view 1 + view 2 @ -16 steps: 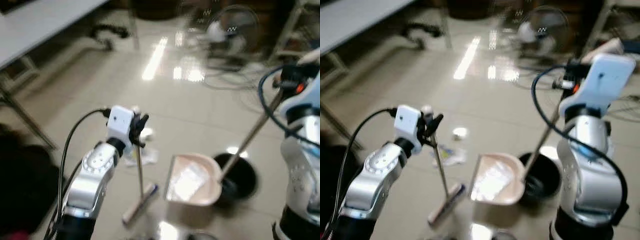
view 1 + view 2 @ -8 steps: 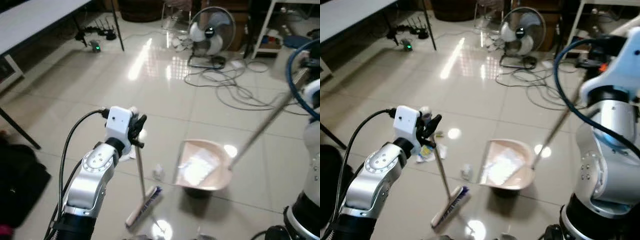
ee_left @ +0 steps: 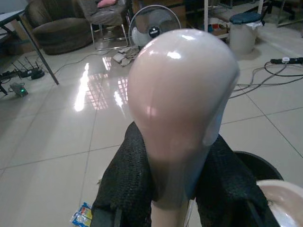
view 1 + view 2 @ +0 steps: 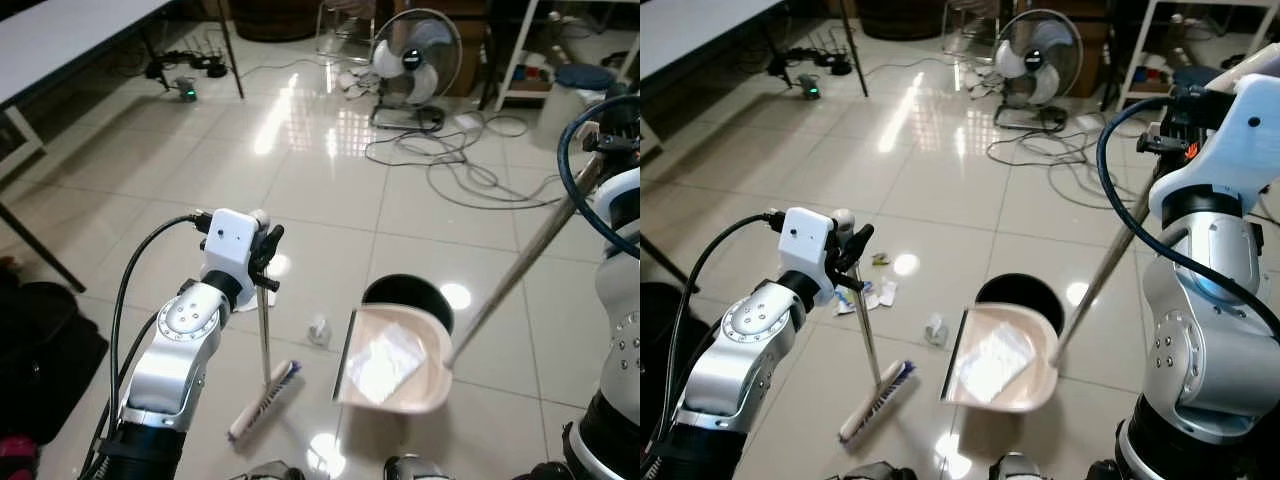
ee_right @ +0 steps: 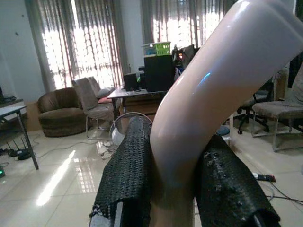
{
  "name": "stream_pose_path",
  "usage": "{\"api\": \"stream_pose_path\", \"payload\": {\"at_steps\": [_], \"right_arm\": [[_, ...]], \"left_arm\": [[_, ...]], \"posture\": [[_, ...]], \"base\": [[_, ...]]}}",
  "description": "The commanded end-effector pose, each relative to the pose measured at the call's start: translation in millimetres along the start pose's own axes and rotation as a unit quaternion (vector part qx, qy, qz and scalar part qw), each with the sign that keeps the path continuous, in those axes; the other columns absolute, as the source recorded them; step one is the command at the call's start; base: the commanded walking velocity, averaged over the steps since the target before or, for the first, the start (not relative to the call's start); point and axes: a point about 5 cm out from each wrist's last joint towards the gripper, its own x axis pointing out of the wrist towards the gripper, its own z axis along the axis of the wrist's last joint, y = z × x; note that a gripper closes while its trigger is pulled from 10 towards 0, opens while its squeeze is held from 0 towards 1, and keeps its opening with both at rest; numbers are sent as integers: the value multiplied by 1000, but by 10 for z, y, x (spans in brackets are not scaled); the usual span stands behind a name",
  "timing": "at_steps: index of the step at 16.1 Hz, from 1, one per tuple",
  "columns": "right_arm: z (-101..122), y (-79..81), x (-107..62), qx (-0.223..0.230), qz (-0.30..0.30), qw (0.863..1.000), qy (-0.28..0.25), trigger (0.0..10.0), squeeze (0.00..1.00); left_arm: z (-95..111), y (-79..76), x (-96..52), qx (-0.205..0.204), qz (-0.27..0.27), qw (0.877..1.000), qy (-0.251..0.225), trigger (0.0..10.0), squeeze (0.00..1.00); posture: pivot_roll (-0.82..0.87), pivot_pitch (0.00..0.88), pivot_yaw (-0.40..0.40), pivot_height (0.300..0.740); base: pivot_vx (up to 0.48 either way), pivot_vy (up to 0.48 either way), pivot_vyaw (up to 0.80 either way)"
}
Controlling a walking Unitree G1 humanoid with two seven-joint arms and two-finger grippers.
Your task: Sweep floor
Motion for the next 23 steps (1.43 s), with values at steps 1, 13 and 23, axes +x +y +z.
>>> {"api": "stream_pose_path", "payload": {"at_steps": [1, 13, 23], "right_arm": [[33, -6, -9, 6, 0, 1000, -6, 10000, 0], [118, -1, 22, 9, 2, 1000, -24, 10000, 0], [140, 41, 11, 17, 10, 999, -29, 10000, 0]], "left_arm": [[119, 17, 16, 5, -3, 1000, -28, 10000, 0], [130, 40, 29, 4, -2, 999, -31, 10000, 0], [105, 82, 22, 9, 4, 1000, -28, 10000, 0]], "posture": [[-85, 102, 82, 740], [-81, 101, 82, 740], [-85, 85, 81, 740]], "base": [[270, 0, 0], [325, 0, -33], [256, 0, -160]]}}
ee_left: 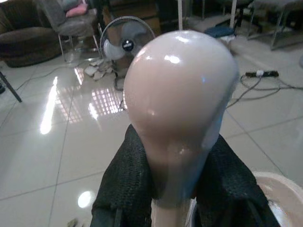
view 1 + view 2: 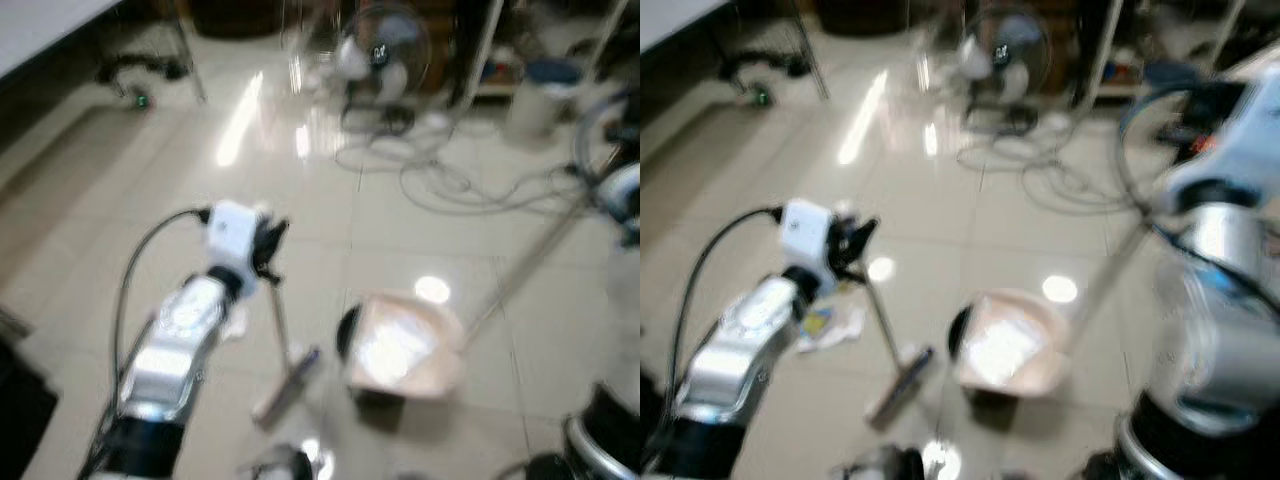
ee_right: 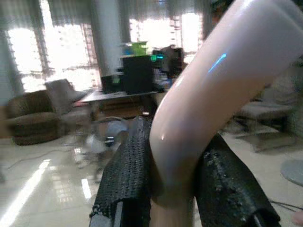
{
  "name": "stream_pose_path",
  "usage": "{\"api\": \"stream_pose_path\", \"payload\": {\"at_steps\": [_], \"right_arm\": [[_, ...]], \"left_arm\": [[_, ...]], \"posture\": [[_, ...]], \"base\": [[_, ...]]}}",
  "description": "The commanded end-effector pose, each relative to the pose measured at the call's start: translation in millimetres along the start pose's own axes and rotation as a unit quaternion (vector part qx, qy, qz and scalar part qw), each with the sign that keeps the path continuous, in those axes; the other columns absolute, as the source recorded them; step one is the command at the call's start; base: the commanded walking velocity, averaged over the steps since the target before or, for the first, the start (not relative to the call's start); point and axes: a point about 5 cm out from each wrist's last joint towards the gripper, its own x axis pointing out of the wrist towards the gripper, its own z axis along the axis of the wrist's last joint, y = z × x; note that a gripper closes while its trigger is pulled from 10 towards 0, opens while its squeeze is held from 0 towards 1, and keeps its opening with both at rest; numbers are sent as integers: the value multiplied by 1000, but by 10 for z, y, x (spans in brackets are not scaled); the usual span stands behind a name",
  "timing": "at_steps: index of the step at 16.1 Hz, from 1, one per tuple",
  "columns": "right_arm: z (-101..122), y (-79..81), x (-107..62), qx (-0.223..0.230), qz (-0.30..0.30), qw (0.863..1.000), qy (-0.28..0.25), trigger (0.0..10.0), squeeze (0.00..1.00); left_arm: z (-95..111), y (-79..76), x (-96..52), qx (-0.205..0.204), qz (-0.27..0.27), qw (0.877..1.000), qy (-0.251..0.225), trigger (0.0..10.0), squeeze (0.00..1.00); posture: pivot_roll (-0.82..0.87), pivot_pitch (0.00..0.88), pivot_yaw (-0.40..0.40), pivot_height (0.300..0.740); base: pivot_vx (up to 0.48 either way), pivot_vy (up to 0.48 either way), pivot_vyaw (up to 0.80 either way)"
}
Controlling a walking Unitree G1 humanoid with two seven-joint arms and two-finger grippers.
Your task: Sweep floor
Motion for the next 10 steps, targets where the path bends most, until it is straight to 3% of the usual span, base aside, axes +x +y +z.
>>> {"api": "stream_pose_path", "payload": {"at_steps": [1, 10], "right_arm": [[85, -7, -15, 7, 2, 1000, -23, 10000, 0], [107, 76, 37, -3, 27, 998, -54, 10000, 0]], "left_arm": [[70, 42, -3, 15, 10, 1000, -16, 10000, 0], [52, 73, -22, 27, 11, 999, -13, 10000, 0]], "posture": [[-86, 84, 82, 740], [-71, 76, 80, 740]], "base": [[0, 0, 0], [0, 0, 0]]}}
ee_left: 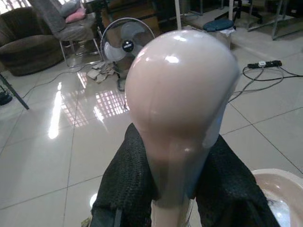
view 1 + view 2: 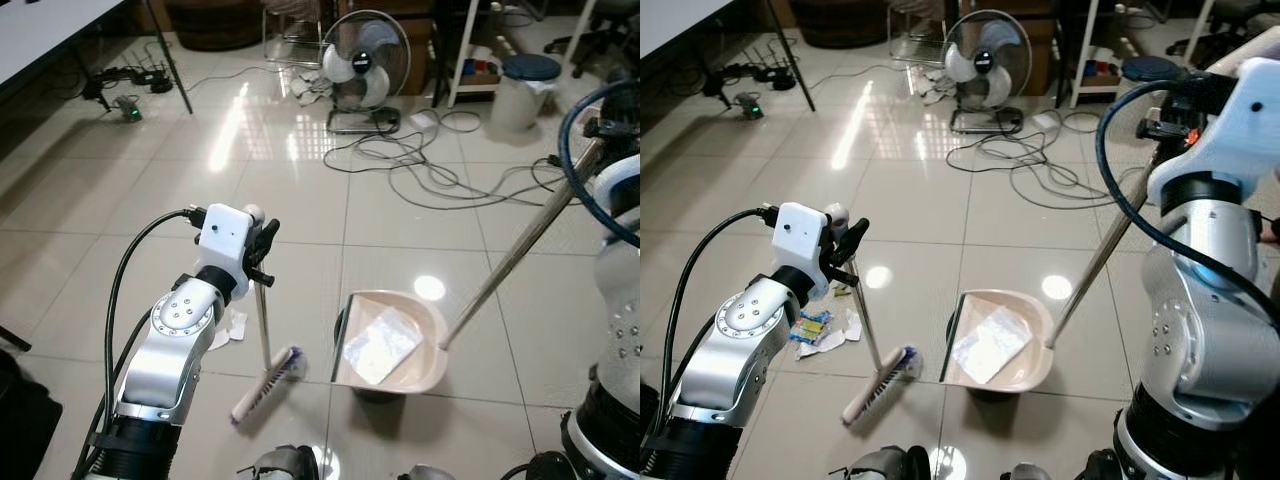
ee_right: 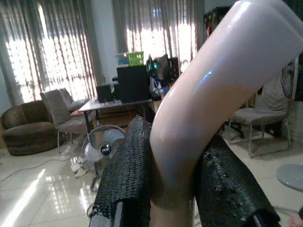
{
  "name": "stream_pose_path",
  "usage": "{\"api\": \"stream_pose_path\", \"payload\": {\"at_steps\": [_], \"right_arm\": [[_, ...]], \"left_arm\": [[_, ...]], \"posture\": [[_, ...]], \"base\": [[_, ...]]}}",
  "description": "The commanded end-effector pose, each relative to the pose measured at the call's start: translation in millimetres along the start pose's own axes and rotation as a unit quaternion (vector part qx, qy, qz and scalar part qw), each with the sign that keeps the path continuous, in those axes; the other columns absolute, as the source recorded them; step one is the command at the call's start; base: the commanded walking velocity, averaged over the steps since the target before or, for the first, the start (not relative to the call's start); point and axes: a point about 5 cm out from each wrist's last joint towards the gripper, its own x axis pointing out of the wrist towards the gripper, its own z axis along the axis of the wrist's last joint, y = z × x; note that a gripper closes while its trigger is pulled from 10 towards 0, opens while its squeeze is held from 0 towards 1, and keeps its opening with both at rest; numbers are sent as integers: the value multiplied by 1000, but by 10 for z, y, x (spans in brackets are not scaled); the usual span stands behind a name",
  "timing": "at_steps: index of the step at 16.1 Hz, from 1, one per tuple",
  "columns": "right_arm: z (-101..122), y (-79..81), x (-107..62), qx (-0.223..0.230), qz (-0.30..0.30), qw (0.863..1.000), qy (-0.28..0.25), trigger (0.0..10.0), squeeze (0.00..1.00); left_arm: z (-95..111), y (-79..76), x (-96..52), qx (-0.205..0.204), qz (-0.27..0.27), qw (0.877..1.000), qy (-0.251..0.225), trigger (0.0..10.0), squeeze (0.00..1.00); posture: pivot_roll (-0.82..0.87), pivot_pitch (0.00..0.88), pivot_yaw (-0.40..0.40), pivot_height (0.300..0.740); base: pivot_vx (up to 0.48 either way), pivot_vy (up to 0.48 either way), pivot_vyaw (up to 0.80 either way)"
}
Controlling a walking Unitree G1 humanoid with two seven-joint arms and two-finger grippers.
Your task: Sweep floor
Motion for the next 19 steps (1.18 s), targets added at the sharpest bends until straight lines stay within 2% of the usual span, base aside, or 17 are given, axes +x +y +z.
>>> {"api": "stream_pose_path", "payload": {"at_steps": [1, 5, 8, 10, 13, 14, 15, 18, 19], "right_arm": [[85, 106, 9, -6, 37, 998, -41, 10000, 0], [67, 291, 32, -31, 82, 994, -65, 10000, 0], [57, 570, 17, -63, 153, 981, -103, 10000, 0], [85, 689, -12, -82, 185, 971, -128, 10000, 0], [149, 908, -107, -91, 239, 949, -183, 10000, 0], [148, 943, -131, -89, 248, 946, -188, 10000, 0], [125, 1042, -199, -91, 274, 937, -196, 10000, 0], [72, 1202, -313, -108, 329, 915, -205, 10000, 0], [33, 1301, -390, -127, 368, 896, -212, 10000, 0]], "left_arm": [[56, 37, -6, 13, 3, 1000, -13, 10000, 0], [44, 34, -14, 13, 3, 1000, -12, 10000, 0], [47, 47, -17, 15, 7, 1000, -12, 10000, 0], [46, 55, -23, 15, 9, 1000, -12, 10000, 0], [47, 63, -19, 17, 9, 1000, -12, 10000, 0], [48, 63, -17, 18, 9, 1000, -13, 10000, 0], [54, 64, -13, 18, 9, 1000, -14, 10000, 0], [60, 71, -13, 20, 9, 1000, -14, 10000, 0], [58, 65, -16, 21, 8, 1000, -14, 10000, 0]], "posture": [[-71, 78, 79, 740], [-62, 84, 79, 740], [-53, 86, 78, 740], [-53, 86, 80, 740], [-48, 86, 84, 740], [-48, 86, 84, 740], [-45, 84, 84, 740], [-43, 84, 85, 740], [-42, 81, 86, 740]], "base": [[0, 0, 0], [0, 0, 0], [0, 0, 0], [0, 0, 0], [0, 0, 0], [0, 0, 0], [0, 0, 0], [0, 0, 0], [0, 0, 0]]}}
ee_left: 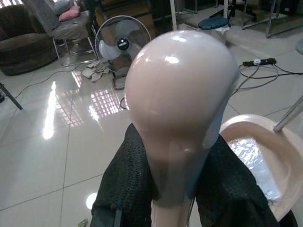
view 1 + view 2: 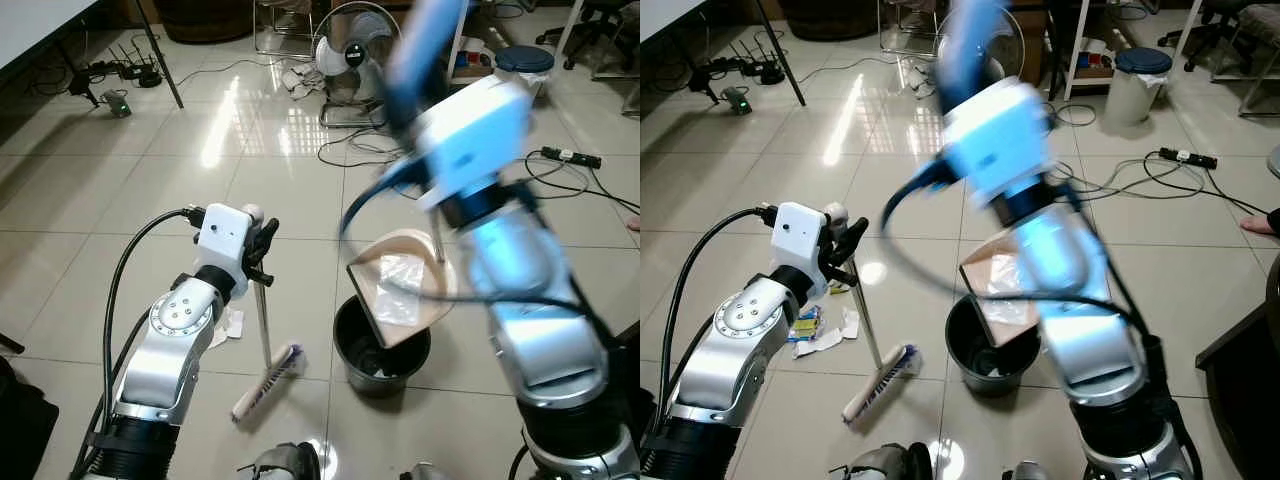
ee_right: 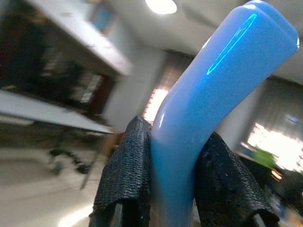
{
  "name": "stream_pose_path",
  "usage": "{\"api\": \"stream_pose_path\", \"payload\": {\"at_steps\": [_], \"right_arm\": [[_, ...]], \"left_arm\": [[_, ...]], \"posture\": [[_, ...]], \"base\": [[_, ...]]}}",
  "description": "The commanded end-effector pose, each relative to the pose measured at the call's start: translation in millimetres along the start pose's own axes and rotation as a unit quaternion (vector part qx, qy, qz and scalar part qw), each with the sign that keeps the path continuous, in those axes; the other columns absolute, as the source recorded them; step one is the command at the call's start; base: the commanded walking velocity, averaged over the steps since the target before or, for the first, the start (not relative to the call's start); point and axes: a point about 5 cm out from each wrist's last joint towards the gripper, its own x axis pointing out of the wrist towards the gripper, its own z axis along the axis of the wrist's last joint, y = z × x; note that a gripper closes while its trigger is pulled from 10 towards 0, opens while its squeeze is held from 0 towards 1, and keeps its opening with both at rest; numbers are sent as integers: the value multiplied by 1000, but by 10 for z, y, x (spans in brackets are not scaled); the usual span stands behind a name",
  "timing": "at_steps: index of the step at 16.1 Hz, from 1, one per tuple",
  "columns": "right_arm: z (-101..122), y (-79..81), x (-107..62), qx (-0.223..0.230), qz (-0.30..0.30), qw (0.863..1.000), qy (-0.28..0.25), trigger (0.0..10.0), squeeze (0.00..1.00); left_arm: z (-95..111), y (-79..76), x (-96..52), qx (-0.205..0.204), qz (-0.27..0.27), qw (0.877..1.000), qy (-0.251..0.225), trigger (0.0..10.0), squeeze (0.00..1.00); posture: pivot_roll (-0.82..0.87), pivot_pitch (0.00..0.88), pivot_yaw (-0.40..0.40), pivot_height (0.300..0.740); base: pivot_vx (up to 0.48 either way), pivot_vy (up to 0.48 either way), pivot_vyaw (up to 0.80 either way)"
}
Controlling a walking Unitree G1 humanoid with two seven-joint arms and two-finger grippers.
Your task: Sweep floor
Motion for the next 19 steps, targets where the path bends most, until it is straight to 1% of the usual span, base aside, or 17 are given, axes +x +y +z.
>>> {"api": "stream_pose_path", "payload": {"at_steps": [1, 2, 4, 5, 6, 8, 9, 10, 13, 14, 16, 19], "right_arm": [[88, 70, 12, -27, 24, 999, -32, 10000, 0], [88, 90, 11, -30, 30, 999, -34, 10000, 0], [88, 139, 5, -59, 49, 996, -42, 10000, 0], [88, 140, 4, -57, 45, 996, -45, 10000, 0], [89, 146, 7, -51, 42, 997, -46, 10000, 0], [87, 170, 16, -14, 32, 998, -43, 10000, 0], [89, 190, 23, -3, 31, 999, -42, 10000, 0], [86, 220, 28, -5, 39, 998, -41, 10000, 0], [65, 299, 16, -40, 75, 996, -39, 10000, 0], [44, 324, 2, -59, 91, 994, -35, 10000, 0], [10, 341, -13, -72, 97, 992, -29, 10000, 0], [19, 307, 11, -2, 51, 999, -20, 10000, 0]], "left_arm": [[55, 49, -11, 15, 8, 1000, -12, 10000, 0], [56, 48, -9, 15, 8, 1000, -13, 10000, 0], [67, 50, 1, 15, 8, 1000, -14, 10000, 0], [68, 52, 2, 16, 8, 1000, -15, 10000, 0], [68, 50, 3, 16, 8, 1000, -15, 10000, 0], [68, 44, 5, 15, 7, 1000, -15, 10000, 0], [67, 40, 6, 14, 7, 1000, -15, 10000, 0], [67, 39, 5, 14, 8, 1000, -15, 10000, 0], [66, 41, 4, 14, 8, 1000, -14, 10000, 0], [71, 39, 7, 14, 7, 1000, -15, 10000, 0], [75, 34, 13, 14, 6, 1000, -15, 10000, 0], [75, 32, 8, 13, 6, 1000, -15, 10000, 0]], "posture": [[-42, 80, 87, 740], [-41, 80, 87, 740], [-40, 80, 88, 740], [-40, 79, 87, 740], [-40, 80, 87, 740], [-38, 81, 86, 740], [-37, 81, 86, 740], [-37, 81, 88, 740], [-37, 81, 88, 740], [-37, 82, 89, 740], [-37, 84, 89, 740], [-35, 85, 88, 740]], "base": [[0, 0, 0], [0, 0, 0], [0, 0, 0], [0, 0, 0], [0, 0, 0], [0, 0, 0], [0, 0, 0], [0, 0, 0], [0, 0, 0], [0, 0, 0], [0, 0, 0], [0, 0, 0]]}}
